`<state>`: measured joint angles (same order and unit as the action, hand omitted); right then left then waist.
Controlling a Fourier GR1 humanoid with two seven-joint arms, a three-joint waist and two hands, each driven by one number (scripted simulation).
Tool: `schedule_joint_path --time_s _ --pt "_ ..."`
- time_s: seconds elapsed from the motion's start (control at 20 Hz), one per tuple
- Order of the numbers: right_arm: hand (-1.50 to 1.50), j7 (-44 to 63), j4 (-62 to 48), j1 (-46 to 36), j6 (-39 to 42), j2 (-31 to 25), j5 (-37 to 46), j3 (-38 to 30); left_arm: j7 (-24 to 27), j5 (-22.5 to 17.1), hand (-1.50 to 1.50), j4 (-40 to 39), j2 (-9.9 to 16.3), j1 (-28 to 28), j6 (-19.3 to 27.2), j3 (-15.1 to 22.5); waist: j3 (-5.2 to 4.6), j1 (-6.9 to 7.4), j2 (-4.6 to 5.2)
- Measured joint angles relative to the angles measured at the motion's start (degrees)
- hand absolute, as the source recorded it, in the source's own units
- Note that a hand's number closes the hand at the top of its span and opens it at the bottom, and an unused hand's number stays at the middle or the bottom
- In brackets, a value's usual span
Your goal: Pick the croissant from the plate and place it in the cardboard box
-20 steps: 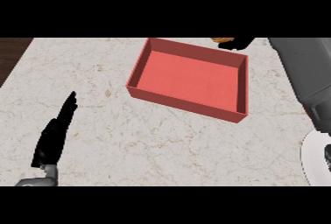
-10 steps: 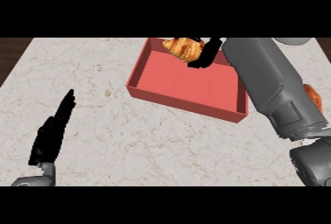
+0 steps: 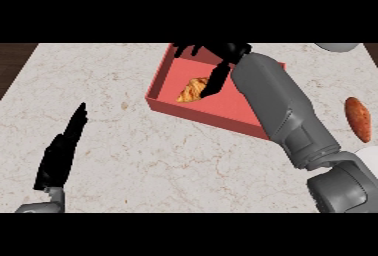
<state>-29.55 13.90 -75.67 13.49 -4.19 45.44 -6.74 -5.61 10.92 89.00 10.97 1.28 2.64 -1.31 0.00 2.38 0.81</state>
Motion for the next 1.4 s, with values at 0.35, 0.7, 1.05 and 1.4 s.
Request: schedule_joint_path --time_s 0.35,0.7,1.05,1.4 --pt "-1.50 1.37 -0.88 -1.00 -0.94 -0.30 -9.32 -9.89 -0.02 0.46 0.00 0.50 -0.54 0.17 0.23 0.45 0.02 0.41 0.22" --pt "-1.50 3.69 -2.72 -2.40 3.49 -6.03 -19.20 -20.13 -0.27 0.28 0.00 -0.26 -0.52 1.68 -0.13 0.23 0.03 0.91 0.64" --pt "-1.50 6.65 -3.99 -1.34 4.88 -16.61 -24.07 -26.05 0.44 0.52 0.00 -0.33 -1.04 2.00 -0.20 0.82 0.08 2.05 1.45" --pt "-1.50 6.55 -4.73 1.38 10.71 -26.23 -26.26 -28.80 0.58 0.52 0.00 0.36 -0.87 2.32 -0.77 1.17 0.24 3.39 2.27"
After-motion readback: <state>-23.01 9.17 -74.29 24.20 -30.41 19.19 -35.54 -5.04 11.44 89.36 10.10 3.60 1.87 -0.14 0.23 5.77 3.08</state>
